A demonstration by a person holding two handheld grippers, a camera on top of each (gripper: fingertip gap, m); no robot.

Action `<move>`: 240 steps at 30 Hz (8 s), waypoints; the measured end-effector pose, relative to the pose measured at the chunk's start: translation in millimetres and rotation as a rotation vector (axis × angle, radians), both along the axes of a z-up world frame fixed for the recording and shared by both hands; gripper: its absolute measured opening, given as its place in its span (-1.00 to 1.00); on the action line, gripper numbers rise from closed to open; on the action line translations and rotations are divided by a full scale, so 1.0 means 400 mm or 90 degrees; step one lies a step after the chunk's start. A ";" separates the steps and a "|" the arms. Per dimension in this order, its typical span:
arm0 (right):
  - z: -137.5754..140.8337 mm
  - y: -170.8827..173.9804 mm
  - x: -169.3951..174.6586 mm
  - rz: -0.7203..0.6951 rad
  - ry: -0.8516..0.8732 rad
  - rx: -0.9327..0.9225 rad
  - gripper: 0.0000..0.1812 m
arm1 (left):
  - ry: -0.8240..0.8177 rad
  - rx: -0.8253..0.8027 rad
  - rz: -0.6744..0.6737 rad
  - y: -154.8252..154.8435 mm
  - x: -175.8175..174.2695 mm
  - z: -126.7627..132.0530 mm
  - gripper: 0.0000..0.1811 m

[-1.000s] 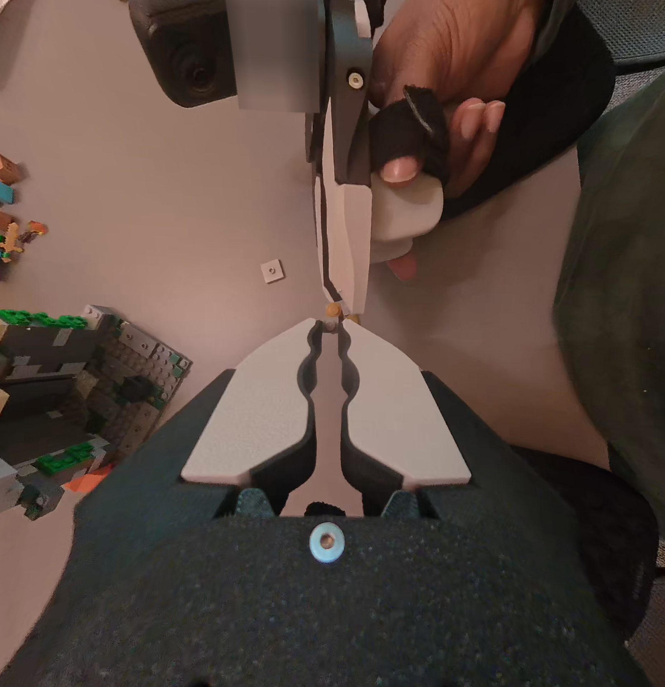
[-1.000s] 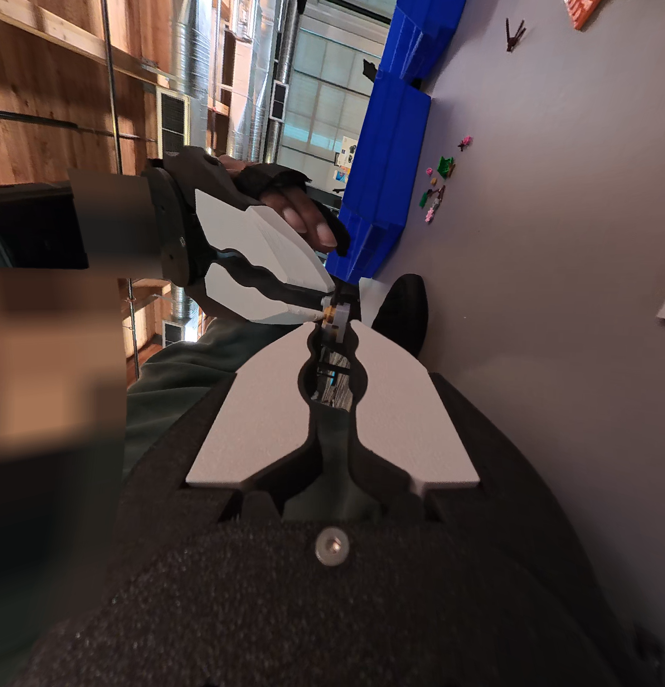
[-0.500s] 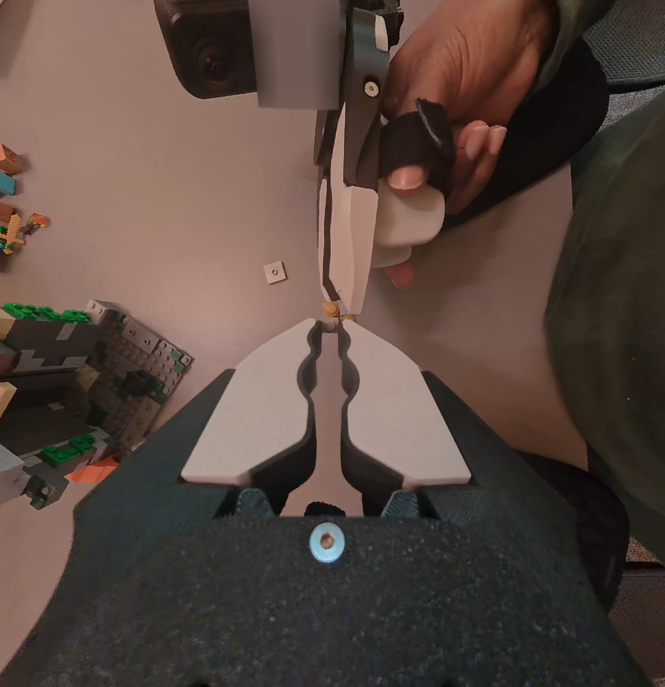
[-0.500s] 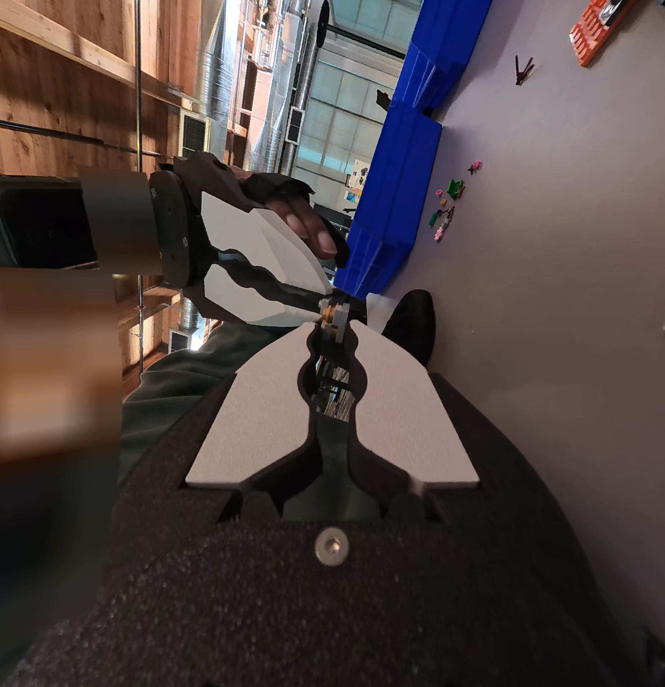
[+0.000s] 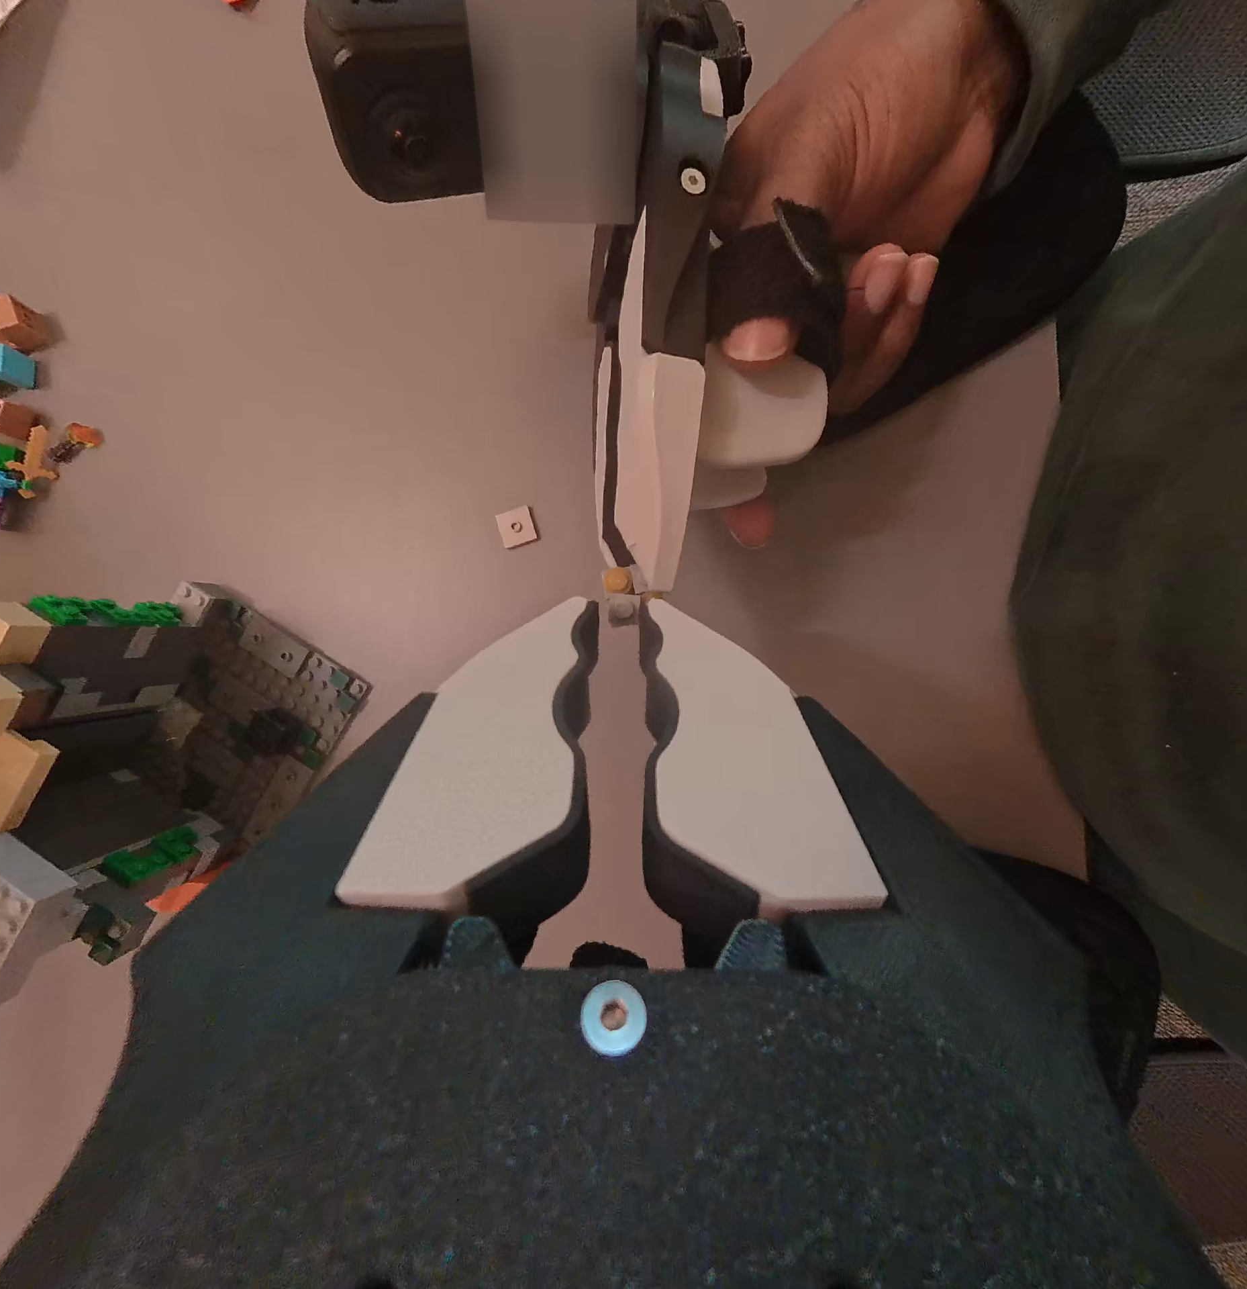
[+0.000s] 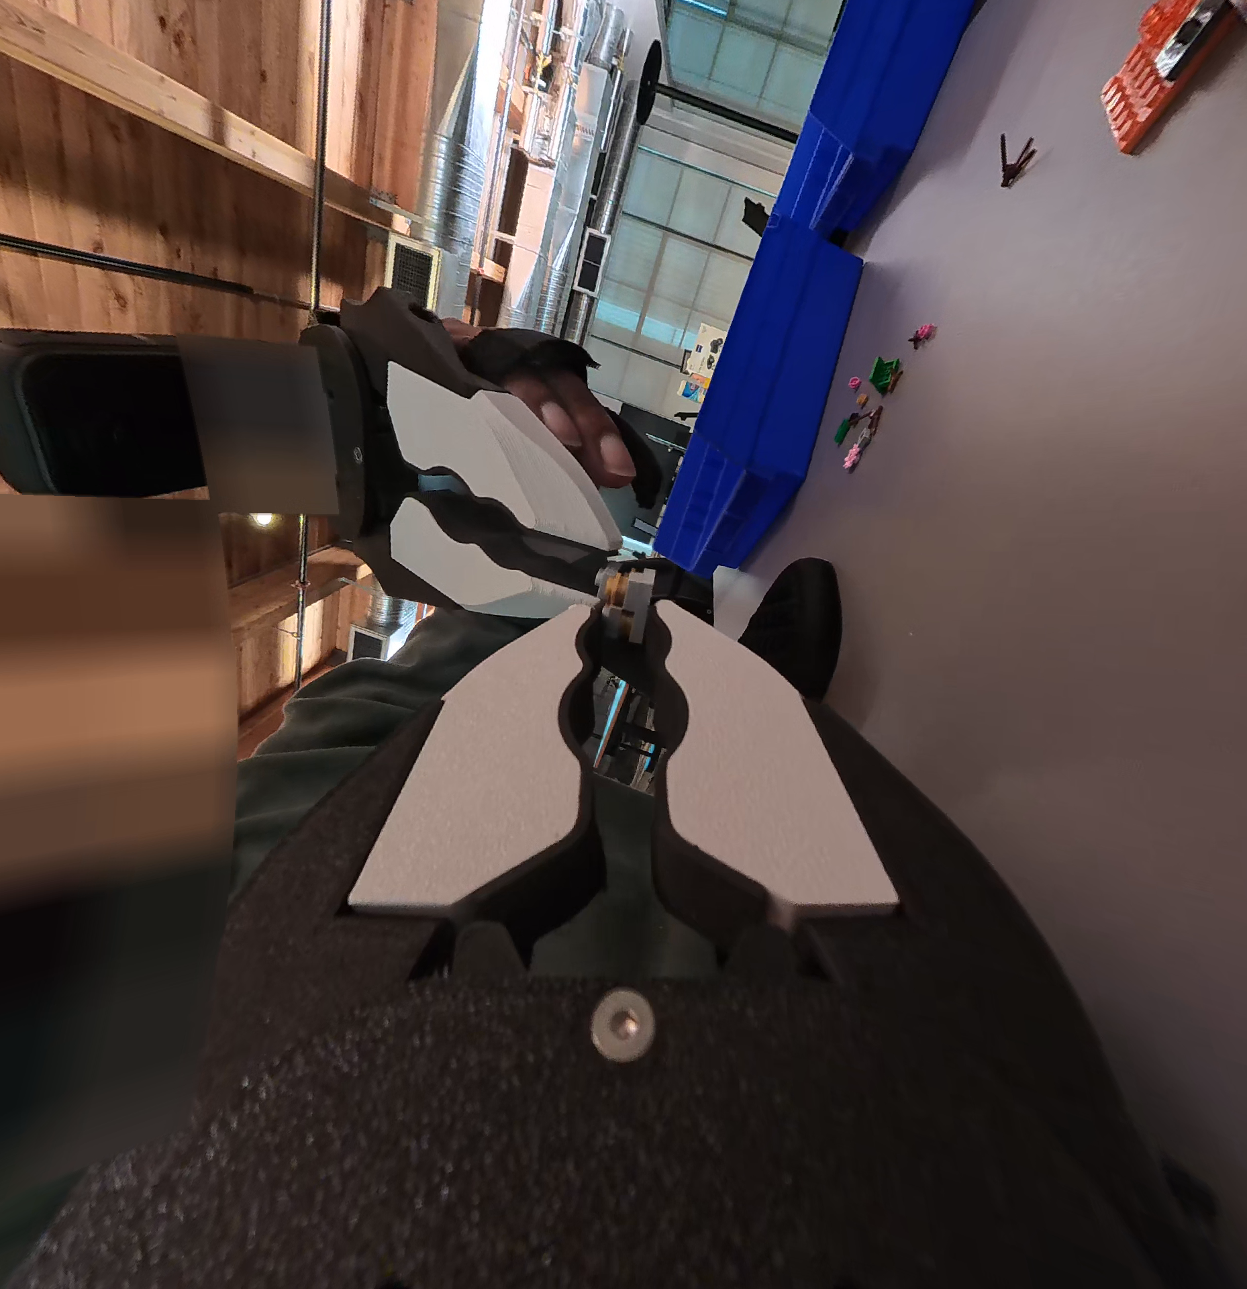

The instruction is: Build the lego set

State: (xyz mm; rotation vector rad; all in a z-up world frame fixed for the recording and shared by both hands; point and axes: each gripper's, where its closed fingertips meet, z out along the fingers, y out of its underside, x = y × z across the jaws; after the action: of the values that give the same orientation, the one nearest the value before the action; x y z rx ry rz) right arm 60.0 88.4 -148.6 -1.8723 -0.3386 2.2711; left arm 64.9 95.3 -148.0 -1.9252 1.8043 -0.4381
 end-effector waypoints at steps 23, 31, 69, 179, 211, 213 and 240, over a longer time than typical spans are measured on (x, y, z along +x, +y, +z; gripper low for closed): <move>0.034 0.017 0.041 -0.015 0.013 0.039 -0.88 | 0.046 0.003 0.029 0.009 -0.069 -0.053 -0.89; 0.047 0.070 0.089 -0.063 -0.005 0.075 -0.88 | 0.091 0.016 0.103 0.098 -0.127 -0.214 -0.85; -0.001 0.065 0.079 -0.023 -0.019 0.052 -0.88 | 0.003 -0.026 -0.070 0.109 -0.107 -0.258 -1.00; 0.038 0.173 0.317 -0.288 0.052 0.022 -0.87 | -0.062 0.012 0.017 0.067 0.122 -0.254 -0.92; 0.026 0.114 0.224 -0.150 0.024 0.047 -0.87 | -0.081 -0.132 0.157 0.174 -0.045 -0.227 -0.93; 0.026 0.112 0.222 -0.146 0.023 0.049 -0.87 | -0.081 -0.107 0.123 0.156 -0.042 -0.217 -0.95; 0.029 0.106 0.225 -0.143 0.034 0.055 -0.87 | -0.043 -0.116 0.078 0.117 -0.027 -0.237 -1.00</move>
State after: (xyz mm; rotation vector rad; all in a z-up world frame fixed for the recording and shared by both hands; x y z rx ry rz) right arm 149.9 131.0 -136.9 -1.7100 -0.2038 2.1180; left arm 54.1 142.1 -243.0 -2.1023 1.6424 -0.6355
